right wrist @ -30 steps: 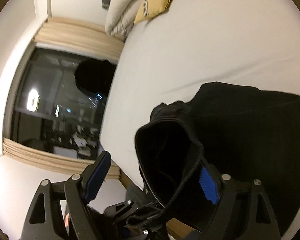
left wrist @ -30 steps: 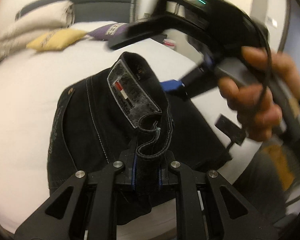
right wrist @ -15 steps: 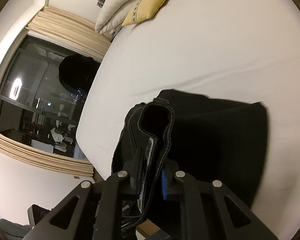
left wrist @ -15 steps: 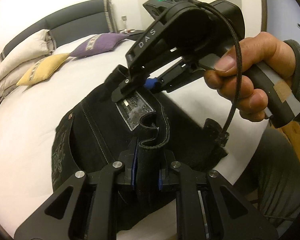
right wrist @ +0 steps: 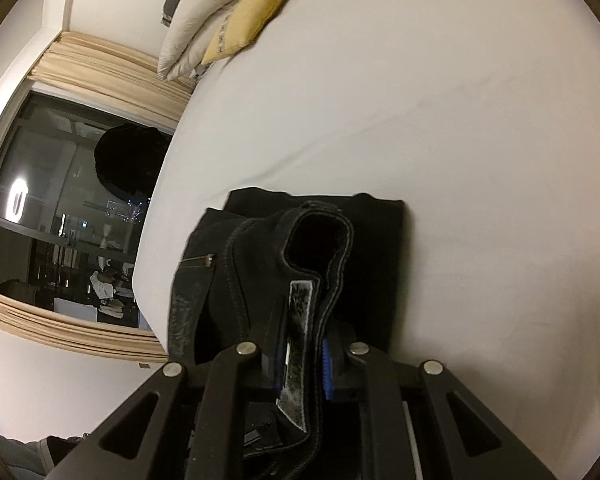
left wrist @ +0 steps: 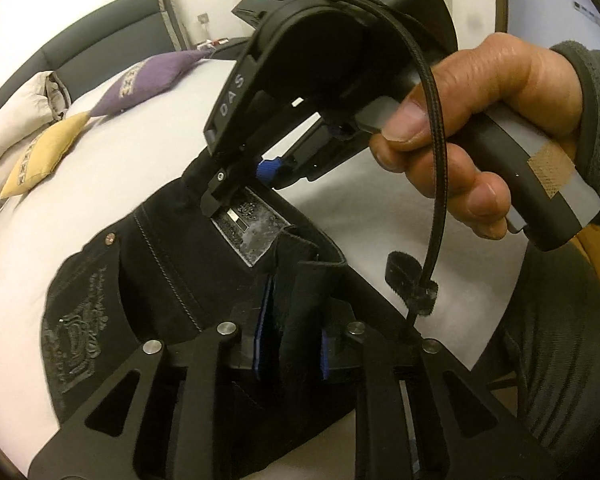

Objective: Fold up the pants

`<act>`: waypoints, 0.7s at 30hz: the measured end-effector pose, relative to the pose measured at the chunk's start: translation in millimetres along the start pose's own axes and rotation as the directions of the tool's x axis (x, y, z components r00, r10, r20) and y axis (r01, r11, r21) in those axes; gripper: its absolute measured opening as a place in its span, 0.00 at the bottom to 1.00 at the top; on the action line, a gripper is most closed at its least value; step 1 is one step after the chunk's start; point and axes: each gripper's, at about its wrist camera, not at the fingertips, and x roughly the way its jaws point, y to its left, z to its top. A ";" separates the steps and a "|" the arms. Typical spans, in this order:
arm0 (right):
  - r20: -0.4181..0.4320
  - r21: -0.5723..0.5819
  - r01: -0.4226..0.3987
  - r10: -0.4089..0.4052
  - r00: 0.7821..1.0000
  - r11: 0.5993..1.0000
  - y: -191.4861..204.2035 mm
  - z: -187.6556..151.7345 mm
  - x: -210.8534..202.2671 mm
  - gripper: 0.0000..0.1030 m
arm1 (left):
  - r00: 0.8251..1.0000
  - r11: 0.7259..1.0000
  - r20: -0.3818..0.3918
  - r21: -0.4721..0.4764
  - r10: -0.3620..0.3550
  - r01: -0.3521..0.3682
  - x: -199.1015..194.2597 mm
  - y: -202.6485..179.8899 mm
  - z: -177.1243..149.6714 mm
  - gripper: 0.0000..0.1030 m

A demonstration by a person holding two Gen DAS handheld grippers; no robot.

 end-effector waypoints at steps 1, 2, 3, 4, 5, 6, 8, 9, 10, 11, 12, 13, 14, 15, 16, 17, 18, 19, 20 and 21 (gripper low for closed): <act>0.001 0.003 -0.002 0.002 1.000 1.000 -3.5 0.4 0.6 0.15 | 1.000 1.000 -0.001 0.003 0.001 -0.001 3.0 -1.8 0.3 0.18; 0.004 0.003 -0.002 0.002 1.000 1.000 -5.2 1.0 0.8 0.15 | 1.000 1.000 -0.002 0.006 0.000 0.000 6.1 -3.8 1.5 0.19; 0.005 0.001 -0.002 0.002 1.000 1.000 -3.7 1.1 2.3 0.15 | 1.000 1.000 -0.001 0.011 0.001 -0.001 7.7 -5.1 2.8 0.20; 0.007 0.000 -0.002 0.002 1.000 1.000 -4.2 1.0 2.3 0.15 | 1.000 1.000 0.000 0.014 -0.001 0.001 6.2 -4.8 2.1 0.22; 0.005 -0.001 -0.002 0.002 1.000 1.000 -4.9 0.8 2.3 0.15 | 1.000 1.000 0.000 0.015 -0.008 0.008 8.6 -6.1 -0.3 0.24; 0.002 -0.006 -0.002 0.002 1.000 1.000 -6.1 0.8 3.1 0.15 | 1.000 1.000 -0.003 0.018 -0.016 0.016 10.7 -8.2 -1.7 0.29; -0.001 0.005 -0.007 0.007 1.000 1.000 -10.7 -0.8 3.2 0.16 | 1.000 0.999 0.005 0.033 -0.031 0.030 14.2 -12.4 -7.6 0.41; 0.007 0.024 -0.031 0.031 0.999 0.999 -16.4 -1.9 2.0 0.16 | 0.999 0.998 0.016 0.030 -0.050 0.050 13.4 -12.1 -7.9 0.50; 0.016 0.033 -0.044 0.044 0.999 0.998 -18.9 -2.9 1.0 0.17 | 0.997 0.997 0.021 0.022 -0.075 0.075 11.6 -13.3 -8.6 0.59; 0.030 0.040 -0.054 0.053 0.998 0.998 -20.2 -4.6 -0.5 0.18 | 0.994 0.994 0.020 0.015 -0.105 0.105 7.5 -13.3 -9.4 0.63; 0.041 0.045 -0.060 0.058 0.998 0.997 -21.3 -6.5 -1.9 0.20 | 0.991 0.992 0.021 0.010 -0.129 0.129 1.0 -12.8 -11.0 0.67; 0.048 0.051 -0.065 0.062 0.997 0.997 -22.4 -8.1 -3.2 0.24 | 0.990 0.990 0.025 0.004 -0.140 0.140 -6.8 -12.2 -12.0 0.67; 0.057 0.061 -0.074 0.071 0.996 0.995 -23.8 -9.4 -5.7 0.27 | 0.987 0.987 0.031 -0.008 -0.158 0.158 -18.1 -8.3 -14.7 0.67; 0.068 0.077 -0.079 0.074 0.995 0.994 -25.2 -10.3 -9.9 0.28 | 0.984 0.984 0.038 -0.023 -0.174 0.175 -27.7 -4.3 -16.8 0.67; 0.079 0.088 -0.078 0.071 0.994 0.993 -26.5 -11.1 -14.6 0.32 | 0.982 0.982 0.047 -0.045 -0.183 0.185 -38.5 2.4 -20.3 0.67; 0.103 0.100 -0.059 0.049 0.994 0.993 -26.9 -11.4 -23.4 0.37 | 0.982 0.980 0.055 -0.075 -0.181 0.185 -49.5 11.9 -23.4 0.67; 0.120 0.106 -0.041 0.029 0.992 0.993 -26.4 -12.2 -29.4 0.39 | 0.982 0.977 0.067 -0.110 -0.176 0.182 -60.0 24.6 -25.9 0.67; 0.150 0.118 -0.016 -0.002 0.989 0.993 -25.2 -14.4 -40.8 0.42 | 0.982 0.973 0.086 -0.144 -0.167 0.178 -70.5 40.7 -27.6 0.67; 0.175 0.124 -0.013 -0.009 0.985 0.992 -23.4 -16.2 -50.1 0.42 | 0.982 0.969 0.104 -0.172 -0.159 0.175 -79.3 52.0 -31.4 0.67; 0.208 0.115 -0.051 0.026 0.978 0.992 -15.9 -20.7 -62.6 0.42 | 0.982 0.962 0.124 -0.216 -0.145 0.169 -85.7 70.3 -33.3 0.67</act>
